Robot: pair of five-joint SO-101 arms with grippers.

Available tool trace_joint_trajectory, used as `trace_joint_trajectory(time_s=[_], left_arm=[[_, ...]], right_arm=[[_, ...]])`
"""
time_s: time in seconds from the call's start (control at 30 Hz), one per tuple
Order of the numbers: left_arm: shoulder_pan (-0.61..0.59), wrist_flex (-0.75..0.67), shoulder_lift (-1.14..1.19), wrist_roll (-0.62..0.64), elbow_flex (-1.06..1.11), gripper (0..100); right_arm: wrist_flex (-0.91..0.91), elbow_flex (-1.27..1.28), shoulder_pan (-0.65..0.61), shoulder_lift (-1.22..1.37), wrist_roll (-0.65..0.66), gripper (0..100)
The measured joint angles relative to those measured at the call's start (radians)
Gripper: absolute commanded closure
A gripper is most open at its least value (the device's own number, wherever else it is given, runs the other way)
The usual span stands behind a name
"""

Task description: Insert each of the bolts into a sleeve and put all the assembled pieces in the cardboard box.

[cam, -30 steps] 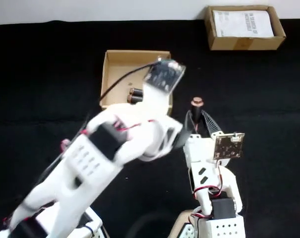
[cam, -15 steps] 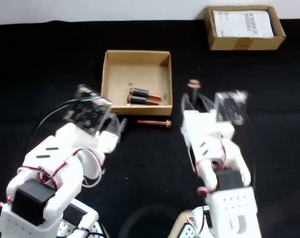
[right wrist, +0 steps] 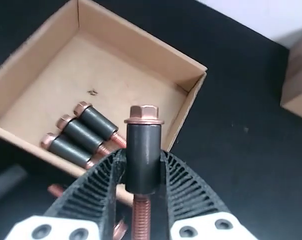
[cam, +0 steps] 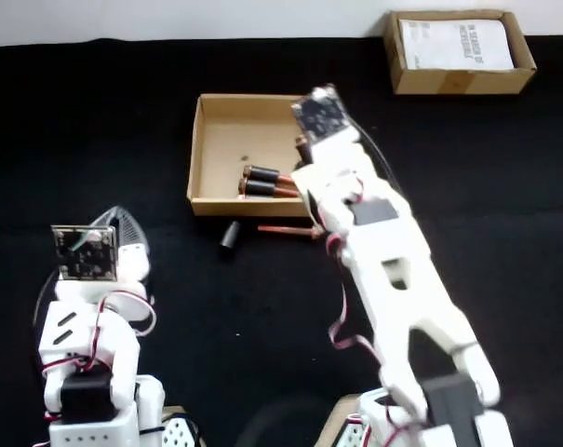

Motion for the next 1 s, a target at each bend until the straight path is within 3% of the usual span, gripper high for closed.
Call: trace_joint_trajectory(time_s=[0.13, 0.43, 0.83, 1.0], left_arm=[[-0.083, -0.002, 0.000, 0.175, 0.069, 99], [-0.097, -0.089, -0.005, 0.388, 0.245, 99], [-0.097, -0.081, 0.002, 0.410, 0.249, 99], [-0.095, -0.081, 0.002, 0.410, 0.249, 99]], right_arm=[[0.000, -0.126, -0.003, 0.147, 0.097, 99.1], [0.000, -0.404, -0.046, 0.489, 0.273, 99.1], [0.000, -0.825, -0.077, 0.934, 0.305, 98.8], [0.143, -0.885, -0.100, 0.939, 0.305, 87.6]])
